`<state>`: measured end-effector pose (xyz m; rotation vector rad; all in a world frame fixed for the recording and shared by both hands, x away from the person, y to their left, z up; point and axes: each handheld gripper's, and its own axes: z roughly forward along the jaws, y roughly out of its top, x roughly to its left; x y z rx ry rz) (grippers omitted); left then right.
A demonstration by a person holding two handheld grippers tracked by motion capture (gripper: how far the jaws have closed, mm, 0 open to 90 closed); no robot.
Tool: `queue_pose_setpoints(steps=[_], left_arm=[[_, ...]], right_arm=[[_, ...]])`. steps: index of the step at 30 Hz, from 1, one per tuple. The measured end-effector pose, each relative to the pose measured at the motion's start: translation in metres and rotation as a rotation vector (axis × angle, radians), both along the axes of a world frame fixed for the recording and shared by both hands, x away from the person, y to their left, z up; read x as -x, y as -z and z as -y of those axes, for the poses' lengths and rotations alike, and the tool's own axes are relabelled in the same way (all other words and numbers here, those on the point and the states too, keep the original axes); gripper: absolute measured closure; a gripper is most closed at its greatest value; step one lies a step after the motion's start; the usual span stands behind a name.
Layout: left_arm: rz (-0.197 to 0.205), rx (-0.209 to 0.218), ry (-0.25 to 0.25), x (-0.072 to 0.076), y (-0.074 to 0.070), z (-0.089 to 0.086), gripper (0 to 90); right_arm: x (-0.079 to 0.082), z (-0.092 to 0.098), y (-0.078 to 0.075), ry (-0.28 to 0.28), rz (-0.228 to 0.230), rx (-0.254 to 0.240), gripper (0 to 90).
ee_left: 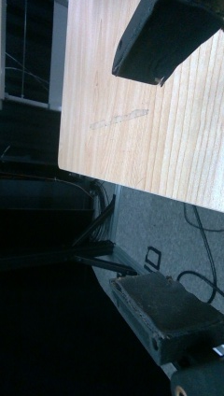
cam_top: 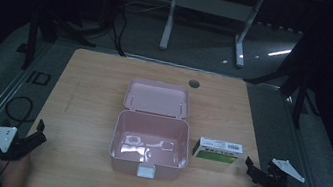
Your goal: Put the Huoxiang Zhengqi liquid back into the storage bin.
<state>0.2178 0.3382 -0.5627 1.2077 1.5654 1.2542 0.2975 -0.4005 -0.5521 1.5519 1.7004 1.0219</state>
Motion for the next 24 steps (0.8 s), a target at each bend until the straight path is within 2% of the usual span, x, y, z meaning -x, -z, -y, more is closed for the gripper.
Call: queue_pose_setpoints(steps=[1, 3, 6, 8, 11, 13, 14, 15, 16, 17, 19, 21, 23, 24], left_arm=[[0.000, 0.001, 0.004, 0.000, 0.000, 0.000, 2.4], [-0.002, 0.004, 0.009, 0.000, 0.000, -0.001, 2.4], [-0.003, 0.007, 0.017, 0.000, 0.000, -0.001, 2.4], [-0.006, 0.010, 0.024, 0.000, 0.000, -0.002, 2.4], [-0.006, 0.014, 0.028, 0.000, 0.000, -0.002, 2.4], [-0.008, 0.013, 0.029, -0.001, 0.000, -0.002, 2.4], [-0.008, 0.013, 0.029, -0.001, 0.000, -0.002, 2.4], [-0.009, 0.010, 0.030, -0.001, 0.000, -0.001, 2.4], [-0.009, 0.009, 0.030, -0.001, 0.000, -0.001, 2.4], [-0.010, 0.008, 0.031, -0.001, 0.000, -0.001, 2.4], [-0.009, 0.007, 0.031, -0.001, 0.000, -0.001, 2.4], [-0.010, 0.008, 0.032, -0.001, 0.000, -0.001, 2.4], [-0.011, 0.007, 0.032, -0.001, 0.000, -0.001, 2.4], [-0.012, 0.006, 0.033, -0.001, 0.000, -0.001, 2.4]], right_arm=[[0.000, -0.001, 0.000, -0.014, 0.000, 0.010, 9.3], [-0.002, -0.005, 0.001, -0.052, -0.030, 0.041, 9.3], [-0.005, -0.007, 0.002, -0.094, -0.068, 0.045, 9.4], [-0.004, -0.008, 0.002, -0.102, -0.056, 0.060, 9.4], [-0.003, -0.006, -0.002, -0.182, -0.079, 0.065, 9.4], [-0.002, -0.004, -0.004, -0.255, -0.092, 0.056, 9.4], [-0.002, -0.004, -0.004, -0.255, -0.092, 0.056, 9.4], [-0.003, -0.004, -0.005, -0.336, -0.107, 0.071, 9.4], [-0.003, -0.005, -0.005, -0.375, -0.125, 0.099, 10.3], [-0.004, -0.006, -0.005, -0.402, -0.139, 0.109, 13.3], [-0.005, -0.007, -0.006, -0.472, -0.169, 0.124, 12.8], [-0.005, -0.007, -0.009, -0.551, -0.207, 0.124, 12.4], [-0.004, -0.008, -0.012, -0.611, -0.211, 0.134, 12.9], [-0.005, -0.009, -0.013, -0.658, -0.235, 0.135, 12.9]])
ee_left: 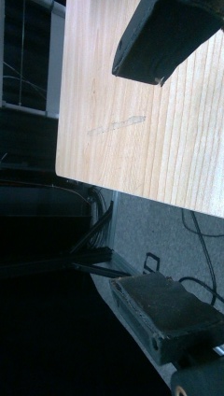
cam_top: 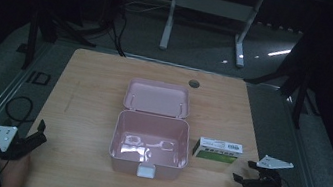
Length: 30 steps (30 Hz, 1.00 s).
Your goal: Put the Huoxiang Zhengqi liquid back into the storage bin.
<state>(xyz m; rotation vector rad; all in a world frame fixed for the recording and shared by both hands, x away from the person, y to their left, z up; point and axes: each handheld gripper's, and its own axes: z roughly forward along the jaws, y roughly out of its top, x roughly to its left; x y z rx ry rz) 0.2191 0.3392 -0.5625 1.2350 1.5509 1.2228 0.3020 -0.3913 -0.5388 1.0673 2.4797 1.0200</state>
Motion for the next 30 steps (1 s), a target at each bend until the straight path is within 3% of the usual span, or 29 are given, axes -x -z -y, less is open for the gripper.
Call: queue_pose_setpoints(steps=[3, 9, 14, 21, 25, 30], left_arm=[[-0.001, -0.004, 0.002, 0.000, 0.000, 0.000, 2.4], [-0.002, -0.002, 0.006, 0.000, 0.000, 0.000, 2.4], [-0.004, -0.004, 0.008, 0.000, 0.000, 0.000, 2.4], [-0.010, -0.005, 0.015, -0.001, 0.000, 0.000, 2.4], [-0.012, -0.005, 0.018, -0.001, 0.000, 0.000, 2.4], [-0.016, -0.012, 0.020, -0.001, 0.000, 0.001, 2.4]], right_arm=[[0.001, -0.006, -0.004, -0.105, -0.068, 0.045, 13.4], [0.003, -0.022, -0.008, -0.242, -0.175, 0.128, 13.4], [0.002, -0.034, -0.011, -0.317, -0.246, 0.213, 13.4], [0.003, -0.057, -0.022, -0.409, -0.325, 0.381, 13.0], [0.001, -0.071, -0.028, -0.462, -0.393, 0.457, 12.5], [0.002, -0.090, -0.038, -0.509, -0.409, 0.568, 12.5]])
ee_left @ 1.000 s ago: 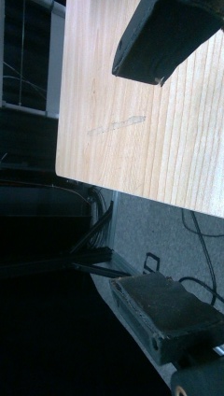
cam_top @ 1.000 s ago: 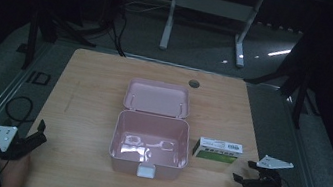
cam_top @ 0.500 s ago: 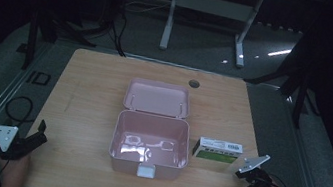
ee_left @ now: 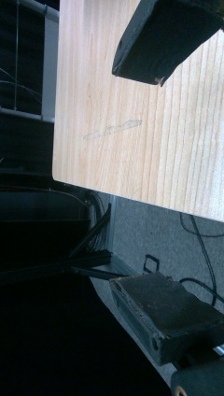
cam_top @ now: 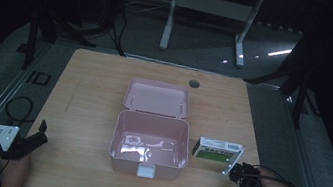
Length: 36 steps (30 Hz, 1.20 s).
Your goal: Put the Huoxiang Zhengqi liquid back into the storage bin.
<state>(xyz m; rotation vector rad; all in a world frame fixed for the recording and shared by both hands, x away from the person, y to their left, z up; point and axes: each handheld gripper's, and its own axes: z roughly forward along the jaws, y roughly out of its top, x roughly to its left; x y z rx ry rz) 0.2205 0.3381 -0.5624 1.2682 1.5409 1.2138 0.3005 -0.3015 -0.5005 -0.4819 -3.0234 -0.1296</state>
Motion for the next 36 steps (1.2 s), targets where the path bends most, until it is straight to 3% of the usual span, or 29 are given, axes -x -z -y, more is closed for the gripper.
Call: queue_pose_setpoints(steps=[3, 10, 14, 16, 19, 22, 27, 30, 36], left_arm=[[0.000, 0.000, 0.000, 0.000, 0.000, 0.000, 2.4], [0.000, -0.001, 0.002, 0.000, 0.000, 0.000, 2.4], [-0.001, -0.003, 0.003, 0.000, 0.000, 0.000, 2.4], [-0.001, -0.004, 0.004, 0.000, 0.000, 0.000, 2.4], [-0.002, -0.003, 0.005, 0.000, 0.000, 0.000, 2.4], [-0.002, -0.002, 0.005, -0.001, 0.000, 0.000, 2.4], [-0.002, -0.002, 0.005, 0.000, 0.000, 0.000, 2.4], [-0.003, -0.001, 0.005, -0.001, 0.000, 0.000, 2.4], [-0.002, -0.001, 0.006, 0.000, 0.000, 0.000, 2.4]], right_arm=[[0.001, -0.011, -0.006, -0.046, -0.005, 0.037, 12.4], [0.002, -0.030, -0.019, -0.107, -0.052, 0.042, 12.9], [0.010, -0.043, -0.028, -0.193, -0.055, 0.041, 13.5], [0.014, -0.047, -0.031, -0.258, -0.035, 0.042, 14.7], [0.018, -0.053, -0.037, -0.296, -0.027, 0.058, 13.5], [0.016, -0.057, -0.047, -0.291, -0.022, 0.048, 13.1], [0.008, -0.061, -0.067, -0.293, 0.029, 0.039, 14.3], [0.002, -0.063, -0.077, -0.297, 0.062, 0.059, 13.9], [-0.015, -0.065, -0.098, -0.290, 0.127, 0.041, 13.4]])
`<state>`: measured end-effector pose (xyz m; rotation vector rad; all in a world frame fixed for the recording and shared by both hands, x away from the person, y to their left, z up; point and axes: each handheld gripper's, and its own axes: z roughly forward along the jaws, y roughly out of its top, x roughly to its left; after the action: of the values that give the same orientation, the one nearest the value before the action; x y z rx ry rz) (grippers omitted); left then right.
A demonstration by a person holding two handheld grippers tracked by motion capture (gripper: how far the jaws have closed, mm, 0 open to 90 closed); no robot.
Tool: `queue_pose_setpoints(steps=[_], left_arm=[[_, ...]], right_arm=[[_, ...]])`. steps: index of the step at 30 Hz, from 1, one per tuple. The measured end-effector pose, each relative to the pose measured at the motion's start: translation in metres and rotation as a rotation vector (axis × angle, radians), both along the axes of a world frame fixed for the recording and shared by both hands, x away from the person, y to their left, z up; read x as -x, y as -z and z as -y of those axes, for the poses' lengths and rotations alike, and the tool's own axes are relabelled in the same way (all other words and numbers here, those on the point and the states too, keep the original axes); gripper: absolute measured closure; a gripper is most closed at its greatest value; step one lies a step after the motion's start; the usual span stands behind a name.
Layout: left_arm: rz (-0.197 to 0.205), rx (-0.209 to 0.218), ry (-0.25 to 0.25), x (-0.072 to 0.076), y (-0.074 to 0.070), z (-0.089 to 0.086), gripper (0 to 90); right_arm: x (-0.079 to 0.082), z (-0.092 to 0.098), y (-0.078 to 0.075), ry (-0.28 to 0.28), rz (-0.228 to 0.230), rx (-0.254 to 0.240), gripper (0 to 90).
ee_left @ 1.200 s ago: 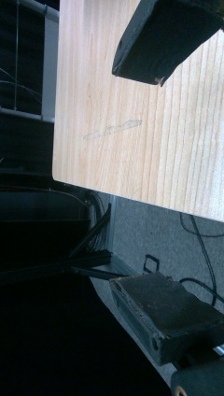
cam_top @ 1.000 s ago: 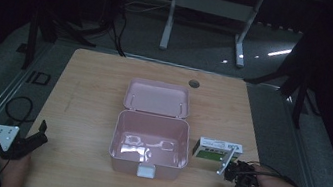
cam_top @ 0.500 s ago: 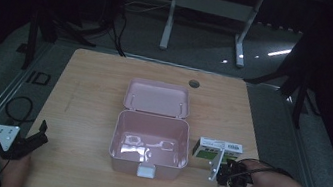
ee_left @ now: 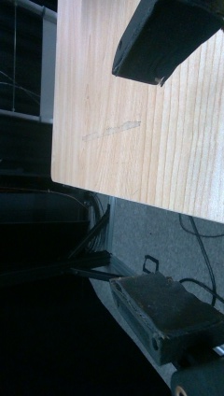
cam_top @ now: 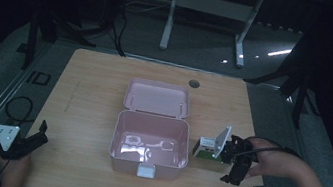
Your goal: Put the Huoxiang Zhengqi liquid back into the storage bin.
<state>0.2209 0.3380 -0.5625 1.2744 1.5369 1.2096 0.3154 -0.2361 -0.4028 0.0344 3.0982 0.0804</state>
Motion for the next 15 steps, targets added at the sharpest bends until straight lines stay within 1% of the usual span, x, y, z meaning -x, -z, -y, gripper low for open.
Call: queue_pose_setpoints(steps=[2, 5, 7, 8, 9, 11, 12, 15], left_arm=[[-0.001, -0.001, 0.001, 0.000, 0.000, 0.000, 2.4], [0.000, 0.000, 0.002, 0.000, 0.000, 0.000, 2.4], [0.000, 0.000, 0.002, 0.000, 0.000, 0.000, 2.3], [0.000, 0.000, 0.002, 0.000, 0.000, 0.000, 2.4], [0.000, -0.001, 0.002, 0.000, 0.000, 0.000, 2.4], [0.000, -0.001, 0.003, 0.000, 0.000, 0.000, 2.4], [0.000, -0.001, 0.003, 0.000, 0.000, 0.000, 2.4], [-0.001, -0.004, 0.004, 0.000, 0.000, 0.000, 2.4]], right_arm=[[-0.004, -0.001, -0.005, -0.016, 0.044, 0.014, 13.7], [-0.011, -0.003, -0.009, -0.023, 0.056, 0.020, 15.2], [-0.017, -0.003, -0.009, -0.022, 0.058, 0.034, 15.5], [-0.017, -0.003, -0.009, -0.022, 0.058, 0.034, 15.5], [-0.023, -0.003, -0.008, -0.016, 0.052, 0.044, 16.4], [-0.031, -0.002, -0.008, -0.004, 0.041, 0.041, 16.7], [-0.035, -0.002, -0.008, 0.009, 0.033, 0.043, 17.7], [-0.046, 0.000, -0.005, 0.024, 0.022, 0.051, 18.3]])
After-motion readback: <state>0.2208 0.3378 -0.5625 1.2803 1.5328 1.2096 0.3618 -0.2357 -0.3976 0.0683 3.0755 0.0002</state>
